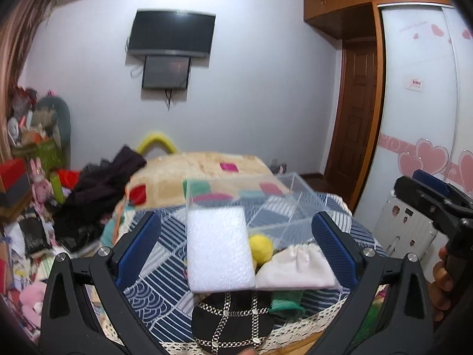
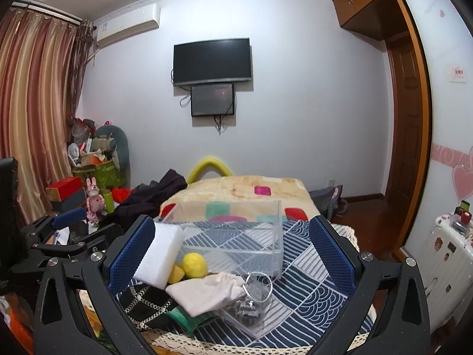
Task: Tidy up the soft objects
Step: 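Grasp the white foam block with the left gripper while the right grasps the yellow ball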
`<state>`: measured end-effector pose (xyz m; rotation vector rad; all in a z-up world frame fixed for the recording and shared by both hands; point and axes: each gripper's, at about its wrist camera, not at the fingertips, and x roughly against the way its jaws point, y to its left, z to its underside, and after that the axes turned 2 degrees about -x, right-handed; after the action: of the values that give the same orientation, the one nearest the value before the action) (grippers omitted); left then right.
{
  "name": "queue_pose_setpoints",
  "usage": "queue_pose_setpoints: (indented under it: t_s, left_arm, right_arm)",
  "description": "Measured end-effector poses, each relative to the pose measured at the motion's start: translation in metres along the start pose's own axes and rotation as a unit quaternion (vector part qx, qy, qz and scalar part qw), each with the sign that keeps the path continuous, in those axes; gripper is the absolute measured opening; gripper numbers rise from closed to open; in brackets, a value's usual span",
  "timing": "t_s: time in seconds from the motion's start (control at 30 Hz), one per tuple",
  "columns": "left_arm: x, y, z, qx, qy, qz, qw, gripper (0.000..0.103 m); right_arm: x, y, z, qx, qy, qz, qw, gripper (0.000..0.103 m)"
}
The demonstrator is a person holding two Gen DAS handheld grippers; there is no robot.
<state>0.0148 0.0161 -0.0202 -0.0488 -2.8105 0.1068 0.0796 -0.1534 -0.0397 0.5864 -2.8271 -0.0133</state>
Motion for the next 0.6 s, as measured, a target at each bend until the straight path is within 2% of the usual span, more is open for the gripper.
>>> queue_pose_setpoints:
  t_s: [0.17, 0.3, 0.37, 0.53, 0.6]
  left_arm:
    - [-0.031, 0.020, 0.015, 0.032, 0.047, 0.006, 0.9984, 0.103]
    - [-0.051, 0.024, 0.024, 0.038, 0.072, 0.008, 0.9966, 0.103]
    - [-0.062, 0.024, 0.029, 0.036, 0.085, 0.008, 0.9957, 0.103]
    - [-0.091, 0.026, 0.044, 0.039, 0.123, 0.015, 0.9915, 0.103]
    - [-0.098, 0.029, 0.049, 0.045, 0.135, 0.018, 0.9897, 0.103]
  right_arm:
    - [-0.023, -0.004, 0.010, -0.006, 0.035, -0.014, 0.999, 0.103]
    - [-0.045, -0.001, 0.020, -0.001, 0.069, -0.023, 0.997, 0.100]
    - [-0.056, 0.001, 0.026, 0.004, 0.089, -0.031, 0.996, 0.091]
    - [-0.082, 0.000, 0.040, 0.002, 0.139, -0.047, 0.989, 0.076]
    - [-0.091, -0.001, 0.043, -0.003, 0.153, -0.055, 0.987, 0.074]
